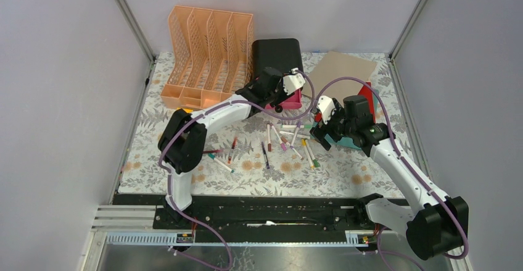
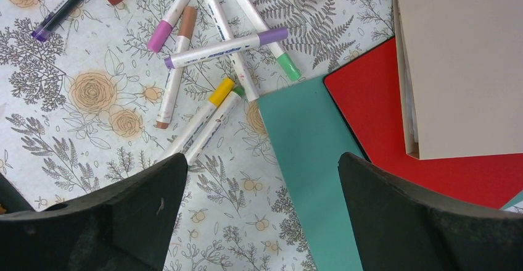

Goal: Organize the desk
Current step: Place the stationery in the drawer, then pick up the stationery from the center of the board.

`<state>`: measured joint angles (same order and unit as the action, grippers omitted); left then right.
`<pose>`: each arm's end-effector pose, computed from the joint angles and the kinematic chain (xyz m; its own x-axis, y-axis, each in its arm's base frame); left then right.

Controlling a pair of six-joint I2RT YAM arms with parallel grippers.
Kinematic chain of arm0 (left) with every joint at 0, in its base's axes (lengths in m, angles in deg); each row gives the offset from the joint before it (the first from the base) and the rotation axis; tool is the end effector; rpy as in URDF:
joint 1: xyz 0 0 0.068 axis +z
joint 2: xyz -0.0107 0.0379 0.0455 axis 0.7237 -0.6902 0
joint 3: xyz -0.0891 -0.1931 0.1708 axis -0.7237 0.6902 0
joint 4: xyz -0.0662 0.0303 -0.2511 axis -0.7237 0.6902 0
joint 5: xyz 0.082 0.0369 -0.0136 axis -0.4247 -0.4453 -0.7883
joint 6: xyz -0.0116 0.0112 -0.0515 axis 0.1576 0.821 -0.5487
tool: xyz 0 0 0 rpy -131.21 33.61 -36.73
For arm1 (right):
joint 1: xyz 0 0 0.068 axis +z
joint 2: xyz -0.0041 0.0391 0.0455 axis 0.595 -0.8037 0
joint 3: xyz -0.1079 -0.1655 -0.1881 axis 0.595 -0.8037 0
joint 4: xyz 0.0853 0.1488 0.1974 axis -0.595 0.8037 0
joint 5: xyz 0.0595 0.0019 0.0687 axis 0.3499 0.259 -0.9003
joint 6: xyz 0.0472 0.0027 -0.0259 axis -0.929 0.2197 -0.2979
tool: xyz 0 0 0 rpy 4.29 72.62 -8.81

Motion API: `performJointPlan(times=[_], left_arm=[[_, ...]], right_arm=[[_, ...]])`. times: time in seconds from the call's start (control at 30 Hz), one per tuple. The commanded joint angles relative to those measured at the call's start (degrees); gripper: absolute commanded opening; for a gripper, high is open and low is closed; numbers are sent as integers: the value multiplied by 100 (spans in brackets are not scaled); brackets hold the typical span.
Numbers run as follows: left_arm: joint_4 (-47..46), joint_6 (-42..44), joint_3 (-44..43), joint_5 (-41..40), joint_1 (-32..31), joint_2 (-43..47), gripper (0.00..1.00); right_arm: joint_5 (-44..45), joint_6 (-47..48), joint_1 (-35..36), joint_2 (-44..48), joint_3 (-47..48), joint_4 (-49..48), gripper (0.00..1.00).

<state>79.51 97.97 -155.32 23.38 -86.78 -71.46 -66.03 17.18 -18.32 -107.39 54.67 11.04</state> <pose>0.3489 -0.2942 0.2474 -0.0614 0.7073 -0.7043 0.7375 0.5076 0.4455 0.2175 0.0838 0.2749 -0.1646 -0.6280 -0.7606 -0.7792 0.5556 -0.2901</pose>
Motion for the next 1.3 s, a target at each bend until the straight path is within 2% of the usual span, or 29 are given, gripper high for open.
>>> performJointPlan(times=[0.0,0.1,0.23,0.5,0.6,0.73,0.9,1.07,1.27], left_arm=[[-572,-177,-204,-322,18,257,51],[-621,-471,-100,-256,20,528,54],[-934,-1080,443,-68,12,1159,64],[-2664,-2431,2895,-50,30,3200,98],[-2805,-2934,3672,-19,86,3990,99],[-2342,-3820,4152,116,168,4700,99],[-1157,-4699,4168,262,275,5301,99],[210,-4588,3773,472,456,5580,99],[1041,-4168,3626,-129,638,5723,99]], right_arm=[[-167,35,-29,122,30,14,100],[-219,33,-28,122,27,22,100],[-425,33,-28,123,39,62,100],[-1171,59,-14,102,59,213,100],[-1529,25,-24,47,59,254,100],[-2070,-182,-18,-114,97,250,100],[-2550,-545,117,-369,236,174,100],[-2382,-904,583,-743,575,193,100],[-1396,-1122,1539,-1480,1196,324,100]])
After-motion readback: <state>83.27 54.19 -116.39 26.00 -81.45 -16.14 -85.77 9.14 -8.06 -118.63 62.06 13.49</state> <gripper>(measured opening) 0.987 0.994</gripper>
